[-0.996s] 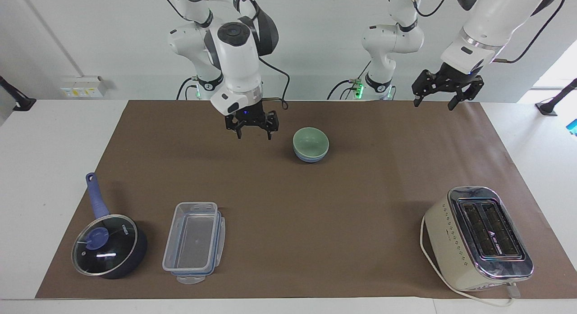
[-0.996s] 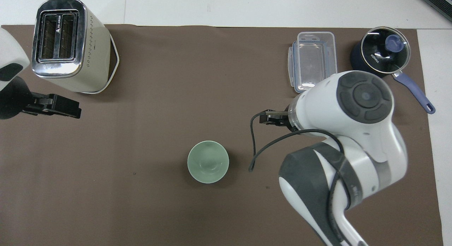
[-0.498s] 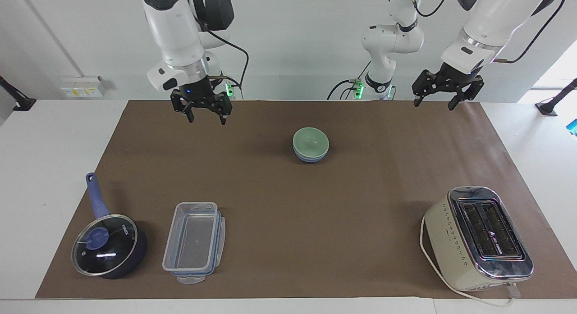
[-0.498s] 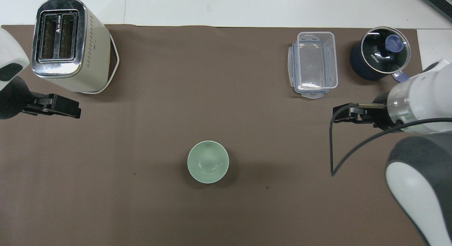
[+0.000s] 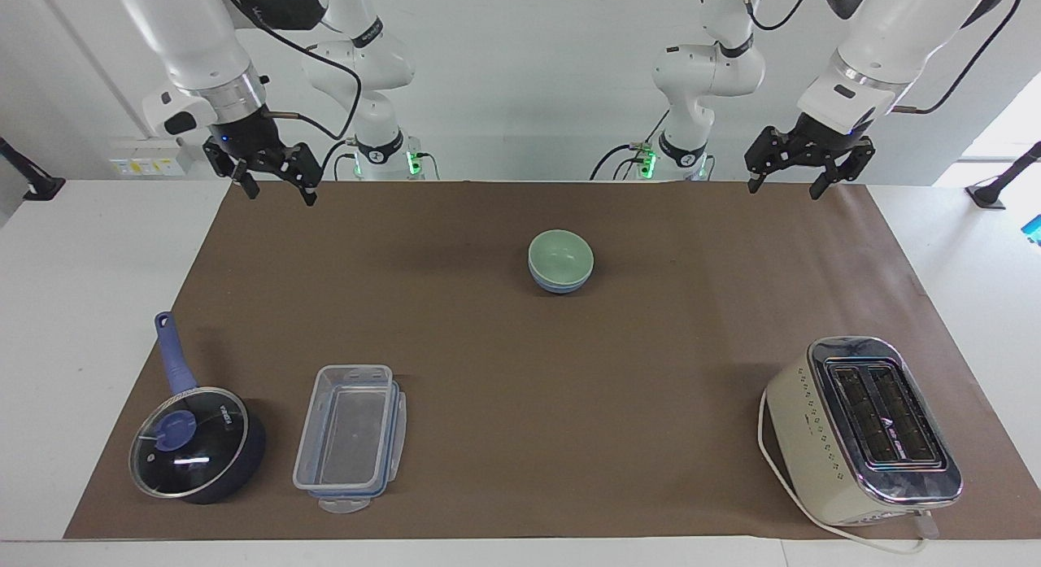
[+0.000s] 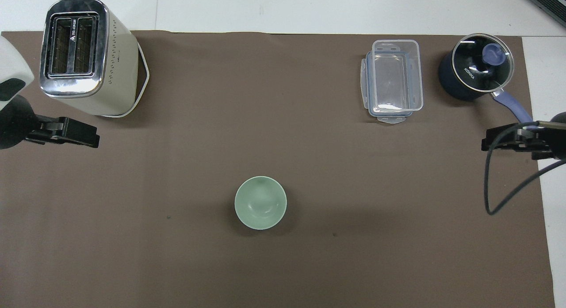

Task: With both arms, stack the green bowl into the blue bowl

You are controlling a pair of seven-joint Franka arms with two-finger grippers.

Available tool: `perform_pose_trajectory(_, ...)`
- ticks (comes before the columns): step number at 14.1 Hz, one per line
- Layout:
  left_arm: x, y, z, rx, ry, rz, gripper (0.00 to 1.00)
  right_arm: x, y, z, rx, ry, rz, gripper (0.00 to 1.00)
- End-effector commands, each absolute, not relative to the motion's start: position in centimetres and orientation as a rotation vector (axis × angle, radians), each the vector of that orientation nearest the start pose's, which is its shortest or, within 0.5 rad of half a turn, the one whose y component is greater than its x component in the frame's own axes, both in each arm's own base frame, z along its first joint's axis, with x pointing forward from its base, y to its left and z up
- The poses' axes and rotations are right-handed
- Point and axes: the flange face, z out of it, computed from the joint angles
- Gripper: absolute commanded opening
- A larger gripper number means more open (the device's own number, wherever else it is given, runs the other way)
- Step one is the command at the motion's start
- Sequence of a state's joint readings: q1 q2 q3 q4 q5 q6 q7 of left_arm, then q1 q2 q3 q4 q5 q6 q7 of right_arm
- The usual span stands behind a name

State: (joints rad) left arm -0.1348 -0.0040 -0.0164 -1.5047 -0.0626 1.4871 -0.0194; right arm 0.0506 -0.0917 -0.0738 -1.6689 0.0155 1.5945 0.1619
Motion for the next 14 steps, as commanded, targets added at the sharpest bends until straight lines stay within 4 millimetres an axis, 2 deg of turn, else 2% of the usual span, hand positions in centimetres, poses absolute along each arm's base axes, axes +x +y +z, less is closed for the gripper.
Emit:
perform_pose_trajectory(1, 53.3, -8.3, 65.3, -3.18, 0.19, 0.004, 1.0, 52.0, -2.0, 66.9, -3.126, 0.226, -0.062, 1.0)
perform_pose_trajectory(5, 53.5, -8.4, 65.3, -3.18, 0.195, -0.009, 1.0, 50.5, -2.1, 68.6, -3.166, 0.13, -0.073, 1.0)
perform_pose_trajectory(9, 53.5, -8.4, 65.3, -3.18, 0.195, -0.009, 1.0, 49.6, -1.8, 67.9, -3.155, 0.144, -0.051, 1.0)
perform_pose_trajectory(14, 53.5, -8.4, 65.3, -3.18, 0.195, -0.009, 1.0, 49.8, -2.0, 67.4, -3.135, 0.181, -0.021, 1.0)
